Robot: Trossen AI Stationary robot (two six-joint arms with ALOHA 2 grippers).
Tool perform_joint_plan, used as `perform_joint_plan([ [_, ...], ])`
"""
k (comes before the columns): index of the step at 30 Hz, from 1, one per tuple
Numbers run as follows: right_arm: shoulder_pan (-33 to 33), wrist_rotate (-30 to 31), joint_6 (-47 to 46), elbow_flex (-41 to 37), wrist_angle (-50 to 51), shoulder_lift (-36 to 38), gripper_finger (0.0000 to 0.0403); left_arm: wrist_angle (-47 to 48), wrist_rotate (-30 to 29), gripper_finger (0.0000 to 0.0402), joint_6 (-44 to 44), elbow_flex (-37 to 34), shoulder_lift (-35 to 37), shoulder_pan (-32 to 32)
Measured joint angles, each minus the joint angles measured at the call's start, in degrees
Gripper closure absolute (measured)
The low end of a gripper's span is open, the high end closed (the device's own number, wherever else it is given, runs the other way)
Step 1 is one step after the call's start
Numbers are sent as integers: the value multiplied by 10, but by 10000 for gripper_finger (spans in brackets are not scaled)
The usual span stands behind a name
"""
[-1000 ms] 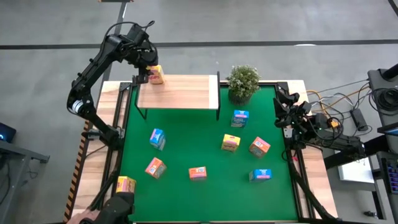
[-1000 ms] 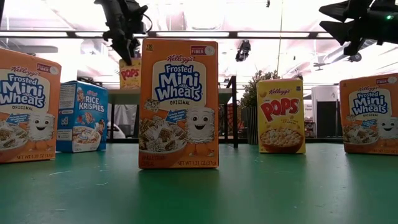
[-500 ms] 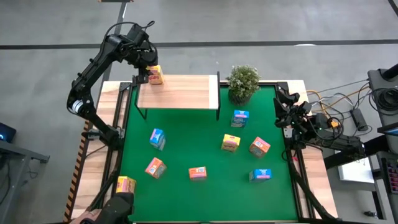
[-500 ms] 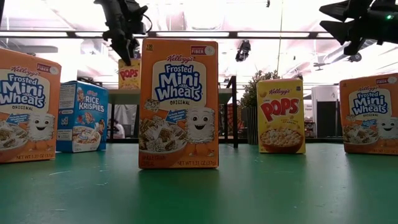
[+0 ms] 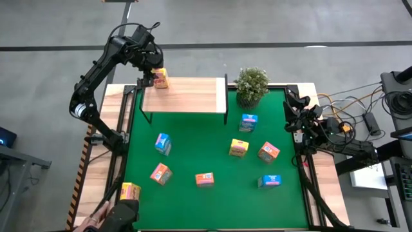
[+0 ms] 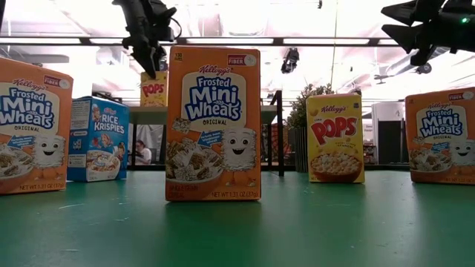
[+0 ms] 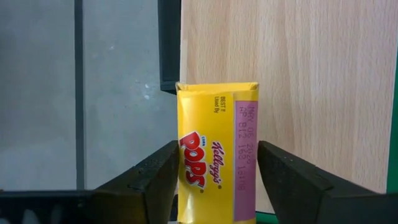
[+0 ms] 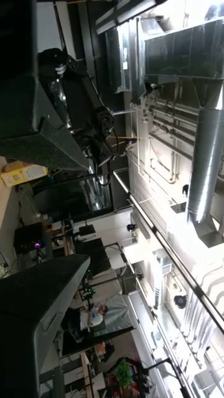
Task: Stack cereal on shelf
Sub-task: Put the middle top yellow cereal box on the shelf, then put the top right blue cereal box on the shelf
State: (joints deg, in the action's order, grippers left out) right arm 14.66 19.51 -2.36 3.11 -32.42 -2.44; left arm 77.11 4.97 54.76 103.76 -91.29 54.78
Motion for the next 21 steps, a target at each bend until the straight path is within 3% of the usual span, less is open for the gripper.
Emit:
perform_joint_plan([
  [7, 0, 0, 0, 0, 0, 0, 179, -6, 0, 168, -8, 6, 0, 0],
  [16, 0, 0, 0, 0, -3, 0, 179, 8, -1, 164, -23, 40, 5, -3],
  [21, 0, 0, 0, 0, -5, 0, 179, 14, 0, 164, -84, 79, 5, -17],
])
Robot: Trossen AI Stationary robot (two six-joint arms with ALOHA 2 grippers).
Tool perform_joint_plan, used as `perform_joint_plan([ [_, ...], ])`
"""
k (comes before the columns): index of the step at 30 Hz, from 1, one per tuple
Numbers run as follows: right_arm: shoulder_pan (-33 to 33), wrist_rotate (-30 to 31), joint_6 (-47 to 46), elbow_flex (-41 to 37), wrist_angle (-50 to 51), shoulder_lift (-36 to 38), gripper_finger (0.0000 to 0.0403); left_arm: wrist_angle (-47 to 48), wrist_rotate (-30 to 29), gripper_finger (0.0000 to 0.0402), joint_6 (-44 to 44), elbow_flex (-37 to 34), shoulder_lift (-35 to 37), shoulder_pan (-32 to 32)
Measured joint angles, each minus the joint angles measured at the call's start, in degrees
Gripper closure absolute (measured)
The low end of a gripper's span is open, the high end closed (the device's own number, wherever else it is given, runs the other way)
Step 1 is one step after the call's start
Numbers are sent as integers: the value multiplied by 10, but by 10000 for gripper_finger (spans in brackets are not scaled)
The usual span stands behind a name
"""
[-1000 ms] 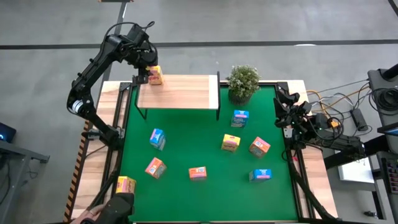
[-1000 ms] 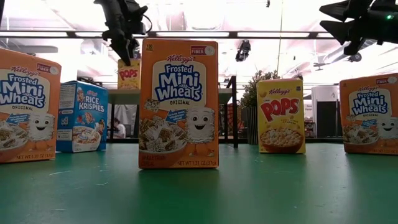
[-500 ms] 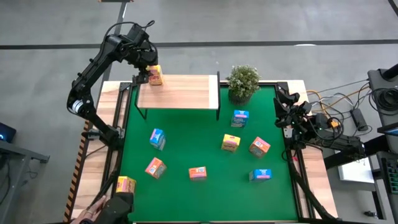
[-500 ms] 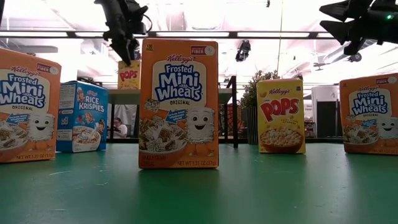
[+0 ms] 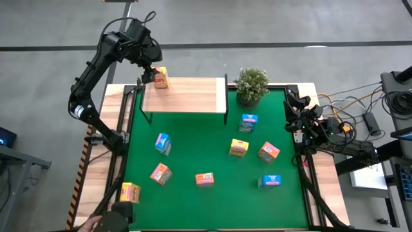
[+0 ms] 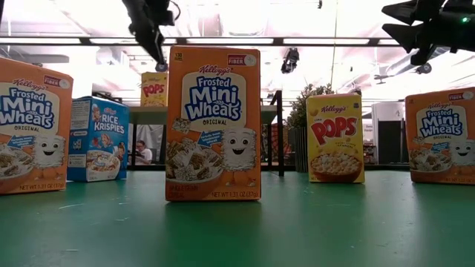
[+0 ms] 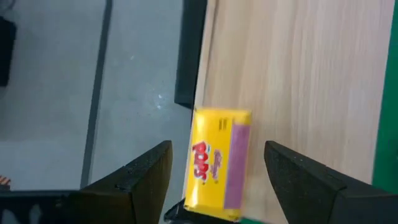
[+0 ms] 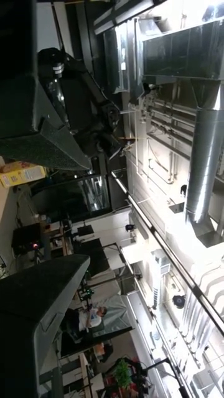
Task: Stack cereal on shelf
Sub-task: Put the top right blue cereal box on the shelf
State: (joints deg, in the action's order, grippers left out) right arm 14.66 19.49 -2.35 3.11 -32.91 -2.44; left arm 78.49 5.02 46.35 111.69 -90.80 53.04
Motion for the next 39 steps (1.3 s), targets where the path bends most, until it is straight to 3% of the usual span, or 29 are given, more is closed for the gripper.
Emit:
perform_joint_plan([
  [5, 0, 0, 0, 0, 0, 0, 179, 0, 1, 164, -43, 61, 0, -25],
  [8, 0, 0, 0, 0, 0, 0, 179, -5, 13, 164, -120, 99, 1, -44],
  [11, 0, 0, 0, 0, 0, 0, 179, 4, 123, 168, -206, 116, 6, -54],
  [14, 0, -4, -1, 0, 7, 0, 179, -4, 245, 169, -239, 100, 24, -79],
  [17, 0, -5, -6, 0, 15, 0, 179, -62, 270, 170, -276, 50, 57, -129],
  [20, 0, -15, -13, 0, 14, -6, 179, -145, 230, 170, -308, -30, 97, -195],
  [27, 0, -45, -41, 26, 12, -55, 179, -337, 1, 170, -365, -243, 204, -362],
  [34, 0, -60, -67, 100, 38, -187, 179, -489, -53, 170, -406, -410, 315, -453],
  [39, 0, -61, -82, 211, 188, -271, 179, -566, -90, 170, -430, -501, 396, -464],
])
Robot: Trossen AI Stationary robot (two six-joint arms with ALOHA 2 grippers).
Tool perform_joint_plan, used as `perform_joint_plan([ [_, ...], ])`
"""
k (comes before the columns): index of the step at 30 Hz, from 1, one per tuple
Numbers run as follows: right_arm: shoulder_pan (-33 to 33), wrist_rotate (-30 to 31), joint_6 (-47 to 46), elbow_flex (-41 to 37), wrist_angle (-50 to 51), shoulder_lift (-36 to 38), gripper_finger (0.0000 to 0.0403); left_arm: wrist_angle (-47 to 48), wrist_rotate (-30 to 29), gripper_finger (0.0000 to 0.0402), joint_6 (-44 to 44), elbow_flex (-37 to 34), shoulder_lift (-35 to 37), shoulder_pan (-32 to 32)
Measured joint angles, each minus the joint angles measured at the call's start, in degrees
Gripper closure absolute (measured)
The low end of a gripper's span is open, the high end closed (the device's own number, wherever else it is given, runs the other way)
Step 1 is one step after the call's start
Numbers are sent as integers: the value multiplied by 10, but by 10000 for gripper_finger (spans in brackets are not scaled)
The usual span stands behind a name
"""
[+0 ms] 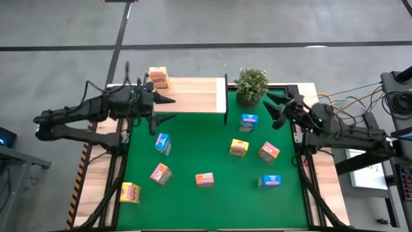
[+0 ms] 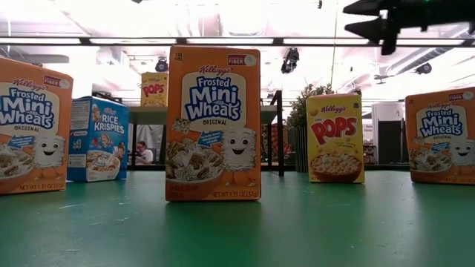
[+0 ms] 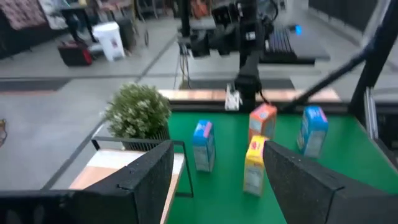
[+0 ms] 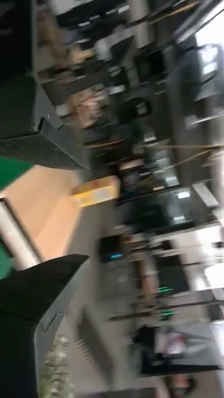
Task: Stack cereal on shelf
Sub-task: Put the top right blue cereal box on the shelf
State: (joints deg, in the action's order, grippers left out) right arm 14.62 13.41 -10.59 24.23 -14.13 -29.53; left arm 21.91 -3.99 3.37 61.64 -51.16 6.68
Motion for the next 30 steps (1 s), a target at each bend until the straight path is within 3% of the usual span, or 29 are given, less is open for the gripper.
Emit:
perform_joint_plan([
  [10, 0, 0, -21, 278, 450, -181, 179, -56, -2, 170, -5, -70, 104, 1],
  [18, 0, 1, -12, 434, 688, -316, 179, -58, -1, 170, 15, -97, 128, 1],
  [24, 0, -15, 24, 487, 766, -373, 179, -66, 0, 170, -8, -133, 135, 1],
  [30, 0, -65, 55, 469, 765, -392, 179, -90, 0, 170, -38, -165, 142, 1],
])
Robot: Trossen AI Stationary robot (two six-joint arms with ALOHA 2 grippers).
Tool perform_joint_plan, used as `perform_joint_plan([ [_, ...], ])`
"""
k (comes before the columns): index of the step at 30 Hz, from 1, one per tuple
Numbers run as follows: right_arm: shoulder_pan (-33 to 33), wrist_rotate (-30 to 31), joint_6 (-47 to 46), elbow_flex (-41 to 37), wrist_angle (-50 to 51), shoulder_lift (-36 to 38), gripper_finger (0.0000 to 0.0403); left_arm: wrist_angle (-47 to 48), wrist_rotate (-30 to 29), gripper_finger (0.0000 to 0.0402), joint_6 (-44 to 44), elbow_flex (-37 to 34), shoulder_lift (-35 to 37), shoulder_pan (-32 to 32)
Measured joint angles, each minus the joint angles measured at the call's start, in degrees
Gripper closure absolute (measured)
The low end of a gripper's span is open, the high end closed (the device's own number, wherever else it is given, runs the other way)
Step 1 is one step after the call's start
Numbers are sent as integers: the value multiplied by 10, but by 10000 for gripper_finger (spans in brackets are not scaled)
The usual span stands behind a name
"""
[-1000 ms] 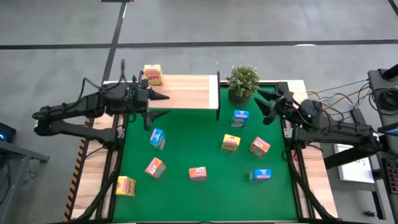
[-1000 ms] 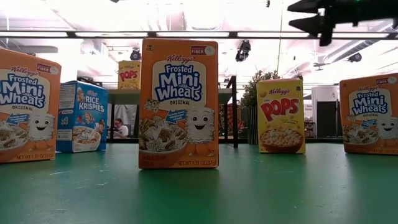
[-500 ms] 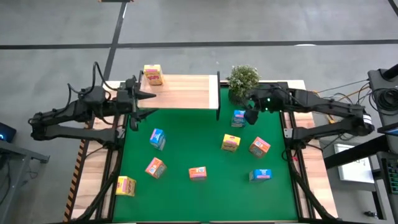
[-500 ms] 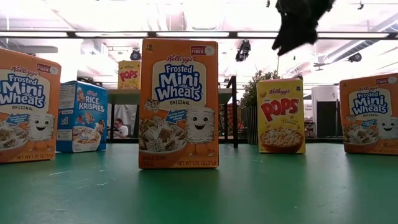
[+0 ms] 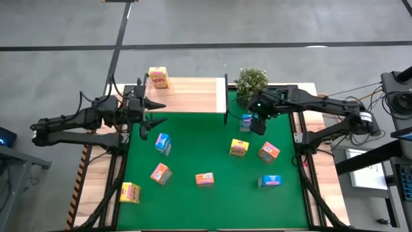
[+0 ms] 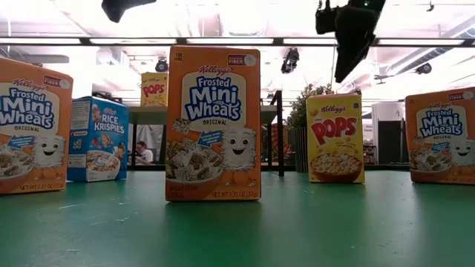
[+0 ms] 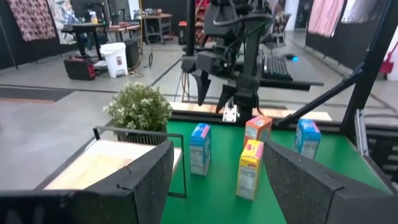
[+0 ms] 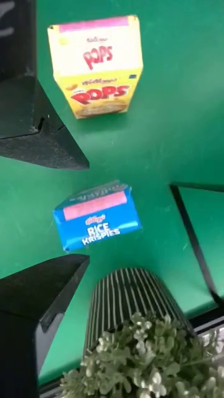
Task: Stack cereal on shelf
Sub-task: Put the top right blue cereal box on the shelf
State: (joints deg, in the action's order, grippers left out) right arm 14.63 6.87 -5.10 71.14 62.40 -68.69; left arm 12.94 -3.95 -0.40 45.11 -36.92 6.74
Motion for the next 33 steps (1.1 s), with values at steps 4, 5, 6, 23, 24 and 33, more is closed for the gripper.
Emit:
perform_joint_plan([
  [4, 0, 35, -15, -19, -13, -7, 178, -15, 9, 170, -4, -18, 7, 0],
  [5, 0, 46, -13, -22, -15, -9, 176, -15, 10, 170, -4, -18, 7, 0],
  [6, 0, 51, -9, -25, -19, -10, 173, -16, 10, 170, -4, -18, 9, 0],
  [23, 7, 21, 94, -119, -124, -16, 126, -35, 28, 170, 13, -9, 14, 0],
  [24, 8, 22, 96, -123, -134, -16, 126, -37, 28, 170, 13, -9, 14, 0],
  [33, 30, 20, 123, -173, -179, -16, 140, -42, 27, 170, 14, -8, 13, 0],
])
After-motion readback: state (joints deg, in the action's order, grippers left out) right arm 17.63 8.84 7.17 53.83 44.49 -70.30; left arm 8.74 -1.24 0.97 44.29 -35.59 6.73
